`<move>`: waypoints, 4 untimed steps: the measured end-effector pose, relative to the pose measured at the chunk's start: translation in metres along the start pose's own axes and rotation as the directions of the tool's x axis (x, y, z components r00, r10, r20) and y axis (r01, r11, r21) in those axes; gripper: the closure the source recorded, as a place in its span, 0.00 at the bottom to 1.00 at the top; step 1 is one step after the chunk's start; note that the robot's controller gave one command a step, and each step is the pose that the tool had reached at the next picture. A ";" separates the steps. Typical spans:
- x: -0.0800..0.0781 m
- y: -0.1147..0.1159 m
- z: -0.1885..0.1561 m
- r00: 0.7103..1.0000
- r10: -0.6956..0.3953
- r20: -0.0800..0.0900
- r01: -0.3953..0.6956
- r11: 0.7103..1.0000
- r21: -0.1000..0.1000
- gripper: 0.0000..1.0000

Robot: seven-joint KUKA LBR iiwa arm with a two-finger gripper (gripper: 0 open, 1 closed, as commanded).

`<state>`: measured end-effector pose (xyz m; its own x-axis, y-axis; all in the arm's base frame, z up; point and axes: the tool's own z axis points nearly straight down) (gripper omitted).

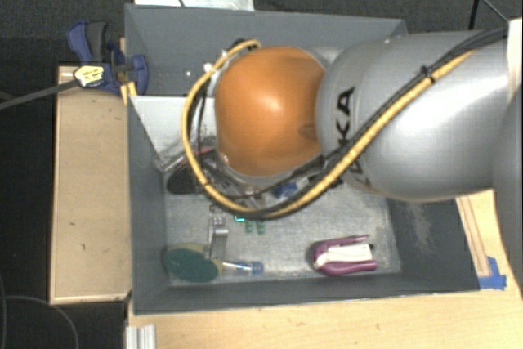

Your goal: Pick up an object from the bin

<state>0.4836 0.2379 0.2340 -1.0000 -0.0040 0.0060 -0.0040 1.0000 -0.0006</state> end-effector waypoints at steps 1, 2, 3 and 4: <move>0.002 -0.007 0.166 0.994 -0.105 0.013 0.105 0.994 -0.003 0.00; 0.004 -0.007 0.164 0.995 -0.100 0.009 0.100 0.995 -0.002 1.00; 0.002 -0.017 0.059 0.994 -0.106 0.014 0.106 0.994 -0.002 1.00; -0.002 -0.029 -0.031 0.993 -0.118 0.017 0.118 0.993 -0.003 1.00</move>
Offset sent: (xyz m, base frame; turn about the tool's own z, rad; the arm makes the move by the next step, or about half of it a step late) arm -0.0052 -0.0074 -0.1640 -0.1079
